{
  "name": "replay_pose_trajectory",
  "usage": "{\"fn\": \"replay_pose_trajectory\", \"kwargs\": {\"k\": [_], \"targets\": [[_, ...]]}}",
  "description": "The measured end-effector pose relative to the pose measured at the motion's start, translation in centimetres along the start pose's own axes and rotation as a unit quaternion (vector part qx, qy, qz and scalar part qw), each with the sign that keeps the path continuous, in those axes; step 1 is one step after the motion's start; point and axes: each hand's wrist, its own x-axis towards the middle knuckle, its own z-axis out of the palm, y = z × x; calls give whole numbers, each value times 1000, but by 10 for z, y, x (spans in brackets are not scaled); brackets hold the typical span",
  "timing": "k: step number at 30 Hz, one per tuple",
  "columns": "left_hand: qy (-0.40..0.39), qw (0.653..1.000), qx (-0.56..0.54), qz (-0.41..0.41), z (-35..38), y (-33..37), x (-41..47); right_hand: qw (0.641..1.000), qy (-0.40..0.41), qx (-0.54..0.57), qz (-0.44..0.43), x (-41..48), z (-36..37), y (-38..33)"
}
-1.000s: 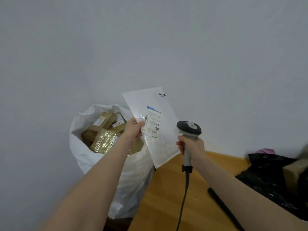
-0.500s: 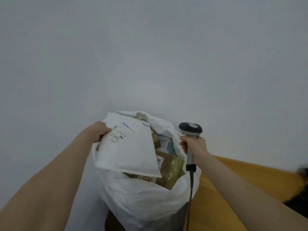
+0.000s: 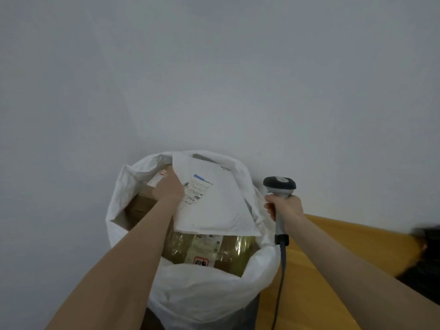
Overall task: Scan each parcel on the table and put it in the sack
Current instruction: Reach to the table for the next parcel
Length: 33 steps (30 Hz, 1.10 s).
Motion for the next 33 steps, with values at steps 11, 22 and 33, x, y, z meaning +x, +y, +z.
{"fn": "replay_pose_trajectory", "kwargs": {"k": [11, 22, 33], "targets": [[-9, 990, 70, 122, 3, 72, -38, 998, -22, 58, 9, -11, -31, -1], [-90, 947, 30, 305, 70, 200, -138, 987, 52, 149, 15, -39, -141, 17], [-215, 842, 11, 494, 141, 314, -302, 941, 292, 163, 62, -110, -310, 84]]}}
